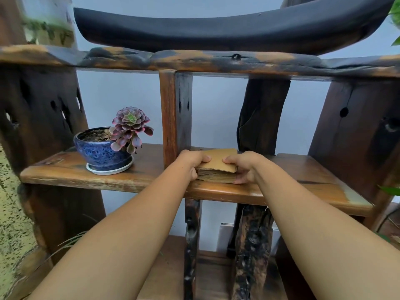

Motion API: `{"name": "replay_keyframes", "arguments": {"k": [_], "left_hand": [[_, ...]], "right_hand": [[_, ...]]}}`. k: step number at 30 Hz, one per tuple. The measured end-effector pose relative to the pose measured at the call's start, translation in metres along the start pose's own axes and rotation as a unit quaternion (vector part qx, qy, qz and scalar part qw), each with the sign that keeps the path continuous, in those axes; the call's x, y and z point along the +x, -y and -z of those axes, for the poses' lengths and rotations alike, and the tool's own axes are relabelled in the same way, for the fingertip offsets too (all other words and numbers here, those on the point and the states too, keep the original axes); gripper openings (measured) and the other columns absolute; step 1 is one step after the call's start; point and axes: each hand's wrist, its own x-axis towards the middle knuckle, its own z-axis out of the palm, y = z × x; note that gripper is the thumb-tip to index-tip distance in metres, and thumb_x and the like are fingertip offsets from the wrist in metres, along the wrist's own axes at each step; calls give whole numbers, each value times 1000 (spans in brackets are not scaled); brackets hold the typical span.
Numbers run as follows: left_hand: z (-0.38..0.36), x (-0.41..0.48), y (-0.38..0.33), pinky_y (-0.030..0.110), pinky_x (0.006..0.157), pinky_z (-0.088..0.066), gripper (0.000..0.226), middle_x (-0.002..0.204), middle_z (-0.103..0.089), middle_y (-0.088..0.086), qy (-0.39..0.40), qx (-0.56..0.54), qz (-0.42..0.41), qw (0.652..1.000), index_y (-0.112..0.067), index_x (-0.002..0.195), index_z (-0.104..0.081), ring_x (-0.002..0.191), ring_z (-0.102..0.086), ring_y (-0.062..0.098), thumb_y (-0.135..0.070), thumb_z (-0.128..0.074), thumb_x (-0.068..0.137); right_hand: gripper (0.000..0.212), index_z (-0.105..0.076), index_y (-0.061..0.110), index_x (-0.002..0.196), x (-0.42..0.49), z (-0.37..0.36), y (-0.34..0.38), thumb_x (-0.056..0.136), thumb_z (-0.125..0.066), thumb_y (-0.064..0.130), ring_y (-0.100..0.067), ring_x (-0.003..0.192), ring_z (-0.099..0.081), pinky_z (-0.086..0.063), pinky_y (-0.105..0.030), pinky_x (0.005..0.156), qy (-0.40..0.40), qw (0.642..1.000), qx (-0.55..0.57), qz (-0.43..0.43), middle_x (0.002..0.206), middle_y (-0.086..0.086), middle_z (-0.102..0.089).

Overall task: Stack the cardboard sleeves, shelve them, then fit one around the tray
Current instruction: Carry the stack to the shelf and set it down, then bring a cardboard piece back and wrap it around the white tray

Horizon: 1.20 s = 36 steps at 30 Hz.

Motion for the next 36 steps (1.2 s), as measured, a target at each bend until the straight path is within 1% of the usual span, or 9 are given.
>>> {"name": "replay_keyframes", "arguments": {"k": [5, 8, 13, 17, 22, 27, 32, 34, 36], "left_hand": [[-5, -10, 12, 49, 84, -59, 24, 107, -70, 23, 26, -104, -40, 993, 4, 107, -66, 95, -69, 36, 7, -72, 83], [-6, -22, 21, 54, 100, -53, 37, 119, -69, 23, 46, -127, -74, 988, 2, 124, -62, 111, -66, 38, 8, -66, 87], [8, -55, 42, 38, 94, -54, 53, 130, -62, 18, 118, -95, -156, 976, -4, 140, -50, 108, -63, 25, -2, -69, 90], [19, -83, 67, 44, 116, -40, 92, 148, -47, 7, 164, -35, -200, 965, -27, 157, -27, 130, -53, 24, -23, -76, 80], [22, -123, 94, 31, 87, -56, 79, 125, -59, 2, 230, 3, -263, 937, -54, 145, -37, 98, -68, 9, -33, -74, 78], [9, -182, 139, 33, 86, -55, 64, 123, -60, -1, 282, 32, -250, 926, -59, 133, -45, 102, -67, 12, -41, -71, 78], [-22, -249, 201, 38, 94, -54, 64, 127, -54, -2, 318, 34, -207, 924, -63, 130, -42, 111, -61, 21, -47, -71, 76], [-44, -281, 224, 39, 91, -57, 64, 122, -56, -7, 343, 41, -197, 918, -64, 131, -42, 106, -64, 18, -45, -71, 77], [-70, -318, 248, 36, 83, -59, 61, 116, -61, -9, 366, 39, -183, 912, -61, 129, -47, 99, -68, 15, -44, -72, 75]], "right_hand": [[34, -51, 13, 108, -13, 5, -14, 86, -75, 6, -32, 111, -68, -58, -56, 94, 2, 988, 106, 114, 123, -20, -65], [48, -50, 11, 121, -28, 6, -26, 83, -78, 9, -33, 111, -67, -55, -57, 98, -25, 983, 93, 157, 124, -19, -64], [75, -39, 25, 139, -64, 14, -51, 77, -81, 18, -27, 109, -67, -54, -47, 101, -57, 967, 85, 235, 119, -10, -65], [76, -41, 12, 146, -105, 12, -78, 79, -77, 14, -28, 116, -65, -51, -46, 105, -35, 961, 140, 235, 128, -12, -64], [48, -51, 8, 136, -159, 6, -125, 91, -63, 5, -33, 124, -61, -49, -47, 108, -32, 950, 187, 246, 132, -19, -64], [55, -52, 17, 131, -226, 17, -175, 77, -62, 17, -18, 110, -65, -53, -32, 90, -85, 947, 182, 249, 118, -5, -68], [72, -51, 28, 134, -298, 51, -244, 64, -69, 30, -26, 114, -66, -55, -40, 88, -140, 953, 177, 204, 123, -8, -68], [88, -42, 37, 143, -334, 73, -274, 60, -70, 36, -21, 108, -68, -57, -35, 78, -166, 952, 181, 185, 126, -5, -66], [91, -36, 45, 146, -374, 97, -306, 61, -70, 40, -18, 110, -67, -59, -39, 87, -213, 945, 174, 176, 129, 0, -63]]}}
